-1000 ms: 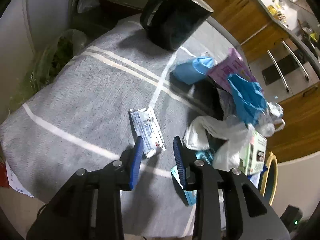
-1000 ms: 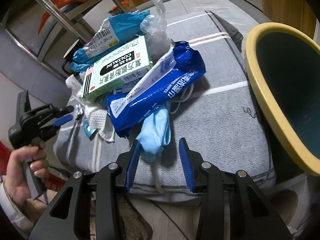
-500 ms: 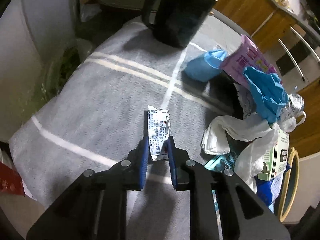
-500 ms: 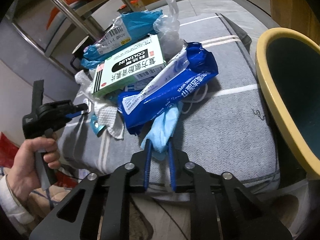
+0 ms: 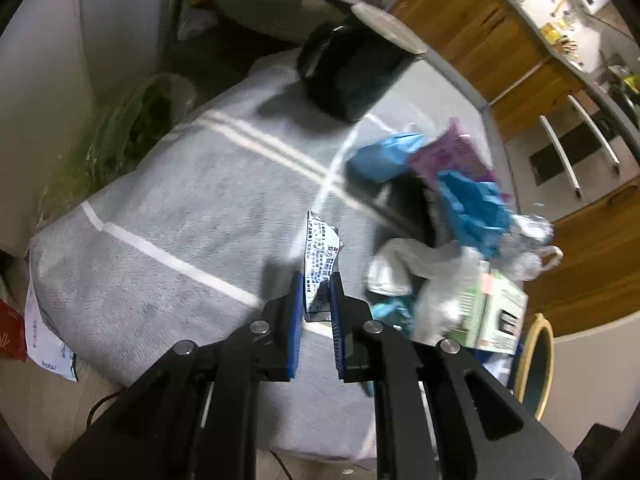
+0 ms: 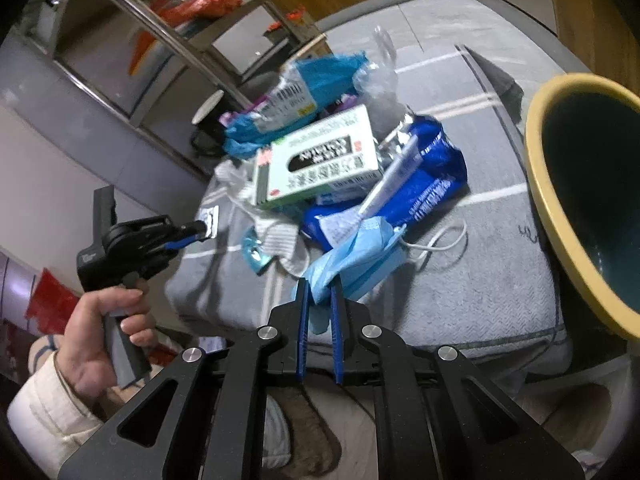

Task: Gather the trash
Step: 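Carry both items to the yellow-rimmed bin and open right gripper to drop the mask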

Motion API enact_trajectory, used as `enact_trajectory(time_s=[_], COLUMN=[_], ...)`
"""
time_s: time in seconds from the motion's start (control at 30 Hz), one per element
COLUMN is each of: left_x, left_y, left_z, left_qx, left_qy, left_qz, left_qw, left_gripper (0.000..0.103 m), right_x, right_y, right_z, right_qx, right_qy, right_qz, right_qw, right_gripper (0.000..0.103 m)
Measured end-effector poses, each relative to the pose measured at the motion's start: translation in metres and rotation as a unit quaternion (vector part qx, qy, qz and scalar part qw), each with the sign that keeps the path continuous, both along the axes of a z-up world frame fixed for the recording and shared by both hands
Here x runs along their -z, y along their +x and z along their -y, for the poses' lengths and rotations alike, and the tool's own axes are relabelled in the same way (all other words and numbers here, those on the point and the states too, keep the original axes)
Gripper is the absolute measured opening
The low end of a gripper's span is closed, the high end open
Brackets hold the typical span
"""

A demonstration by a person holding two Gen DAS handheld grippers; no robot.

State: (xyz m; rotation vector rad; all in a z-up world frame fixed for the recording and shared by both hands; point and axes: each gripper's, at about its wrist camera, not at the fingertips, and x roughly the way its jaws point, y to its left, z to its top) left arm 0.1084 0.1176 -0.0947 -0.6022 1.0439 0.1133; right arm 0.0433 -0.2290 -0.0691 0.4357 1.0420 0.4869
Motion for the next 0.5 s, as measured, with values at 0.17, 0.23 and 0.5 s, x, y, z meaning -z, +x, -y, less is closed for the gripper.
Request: enact_trajectory(time_s=[0.17,0.23,0.5], left_x=[-0.037,-0.053,-0.089], left_y=[-0.013,-0.019,-0.035], left_z=[0.018,0.031,0.103], left_qx=[0.044,0.071,0.194], left_qy=[-0.022,-0.028,-0.025], left_qz=[0.068,0.096,0.157], left_qw=[0.9965,0.9924,0.968], left_gripper=[0.012,0.012,0.012], right_x=[-0.021,-0.028,-0.047], right_y=[-0.002,-0.003,-0.009], right_z=[0.012,0.017,0.05], right_qx=[0.015,0.024,0.071], right_qy=[0.002,0.001,-0.007], right_qz=[0.034,0.045,0.075], right_qw=[0.999,0.999,0.995], right_gripper=[0.011,0.011,0.011])
